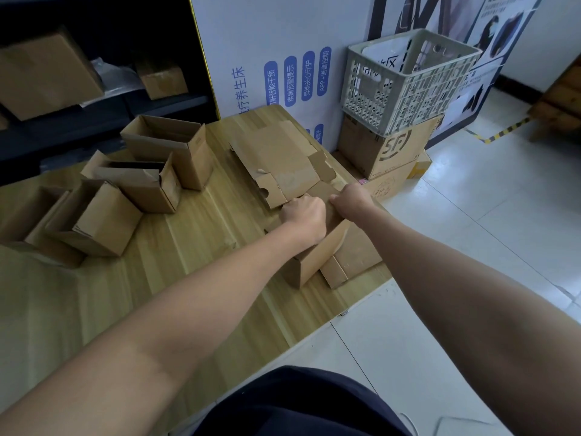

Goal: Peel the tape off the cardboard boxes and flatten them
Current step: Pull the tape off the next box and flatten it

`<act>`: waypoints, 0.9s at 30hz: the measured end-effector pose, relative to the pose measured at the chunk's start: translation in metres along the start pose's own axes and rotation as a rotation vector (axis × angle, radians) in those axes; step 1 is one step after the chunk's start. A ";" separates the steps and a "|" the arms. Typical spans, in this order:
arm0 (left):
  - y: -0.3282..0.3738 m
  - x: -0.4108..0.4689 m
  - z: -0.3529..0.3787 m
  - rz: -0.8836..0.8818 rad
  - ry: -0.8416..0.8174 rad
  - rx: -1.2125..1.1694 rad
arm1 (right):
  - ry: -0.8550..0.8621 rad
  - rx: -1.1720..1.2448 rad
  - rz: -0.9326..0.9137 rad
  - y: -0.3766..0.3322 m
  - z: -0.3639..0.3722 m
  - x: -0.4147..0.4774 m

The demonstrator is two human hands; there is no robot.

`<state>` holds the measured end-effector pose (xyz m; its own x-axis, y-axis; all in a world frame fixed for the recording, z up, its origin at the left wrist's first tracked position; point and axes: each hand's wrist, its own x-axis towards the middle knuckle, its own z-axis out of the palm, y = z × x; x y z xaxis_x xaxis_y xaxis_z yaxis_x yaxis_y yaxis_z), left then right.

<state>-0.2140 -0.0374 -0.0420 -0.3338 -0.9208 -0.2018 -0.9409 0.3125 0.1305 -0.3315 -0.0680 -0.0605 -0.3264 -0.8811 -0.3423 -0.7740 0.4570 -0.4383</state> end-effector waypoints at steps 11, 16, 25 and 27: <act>-0.089 0.000 0.004 -0.237 -0.111 -1.109 | 0.038 0.038 0.015 -0.002 0.002 -0.005; -0.110 -0.009 0.011 -0.288 -0.130 -1.470 | 0.036 0.120 0.041 -0.001 0.002 -0.009; -0.101 -0.013 0.006 -0.296 -0.030 -2.007 | 0.143 0.024 -0.102 0.002 -0.006 -0.011; -0.095 -0.010 0.003 -0.326 -0.029 -2.106 | -0.069 -0.068 -0.332 -0.009 -0.016 -0.024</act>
<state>-0.1213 -0.0571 -0.0555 -0.2331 -0.8650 -0.4443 0.4972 -0.4987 0.7100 -0.3253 -0.0530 -0.0348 -0.0150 -0.9690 -0.2464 -0.8671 0.1353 -0.4793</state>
